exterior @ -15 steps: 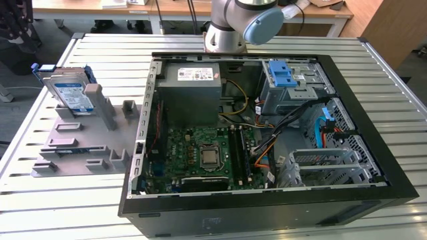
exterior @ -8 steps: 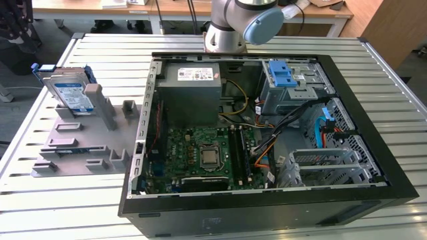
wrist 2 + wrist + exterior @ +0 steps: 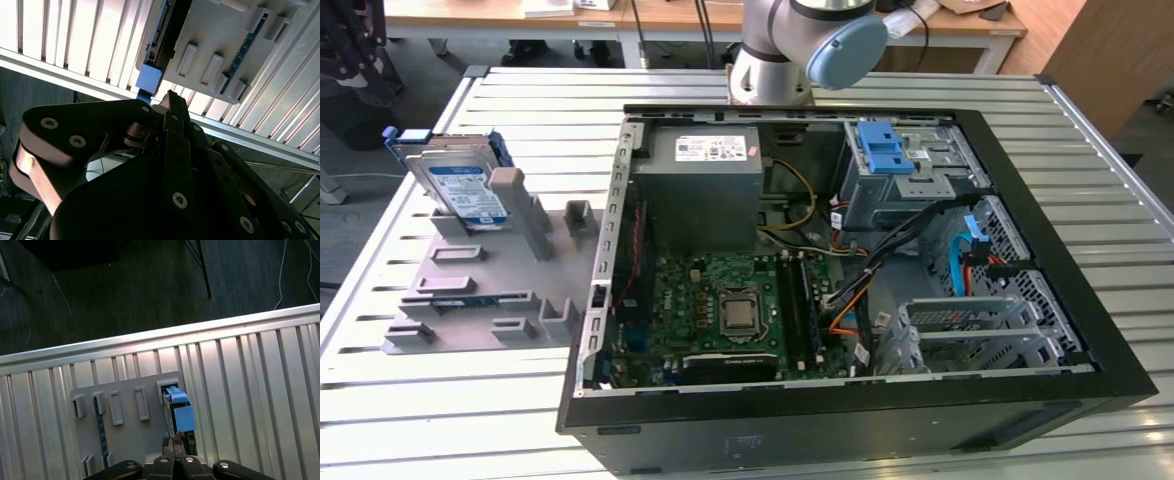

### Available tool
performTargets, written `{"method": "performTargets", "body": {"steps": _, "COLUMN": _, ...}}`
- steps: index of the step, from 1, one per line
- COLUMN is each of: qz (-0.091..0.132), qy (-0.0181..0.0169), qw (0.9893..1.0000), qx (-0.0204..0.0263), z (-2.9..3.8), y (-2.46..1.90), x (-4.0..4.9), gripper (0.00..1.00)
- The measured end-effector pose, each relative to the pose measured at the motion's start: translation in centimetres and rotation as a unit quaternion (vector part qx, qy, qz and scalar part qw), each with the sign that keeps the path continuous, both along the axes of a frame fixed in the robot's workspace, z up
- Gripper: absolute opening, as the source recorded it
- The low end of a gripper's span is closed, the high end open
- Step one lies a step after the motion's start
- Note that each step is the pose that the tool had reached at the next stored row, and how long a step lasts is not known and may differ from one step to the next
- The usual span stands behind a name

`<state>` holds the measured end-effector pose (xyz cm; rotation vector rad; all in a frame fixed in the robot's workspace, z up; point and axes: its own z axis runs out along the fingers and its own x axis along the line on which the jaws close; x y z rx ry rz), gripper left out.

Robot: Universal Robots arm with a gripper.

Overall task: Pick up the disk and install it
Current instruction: 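Pick up the disk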

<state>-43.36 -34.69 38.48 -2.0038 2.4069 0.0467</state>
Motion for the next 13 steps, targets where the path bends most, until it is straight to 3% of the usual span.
{"method": "performTargets", "body": {"steps": 5, "qz": 0.000, "qy": 0.0000, "qw": 1.0000, "qx": 0.0000, "z": 0.00, "y": 0.00, "x": 0.00, "gripper": 0.11}}
{"method": "performTargets", "body": {"steps": 10, "qz": 0.000, "qy": 0.0000, "qw": 1.0000, "qx": 0.0000, "z": 0.00, "y": 0.00, "x": 0.00, "gripper": 0.35}}
{"method": "performTargets", "body": {"steps": 12, "qz": 0.001, "qy": -0.0001, "qw": 1.0000, "qx": 0.0000, "z": -0.03, "y": 0.00, "x": 0.00, "gripper": 0.35}}
{"method": "performTargets", "body": {"steps": 13, "qz": 0.003, "qy": -0.0001, "qw": 1.0000, "qx": 0.0000, "z": -0.05, "y": 0.00, "x": 0.00, "gripper": 0.41}}
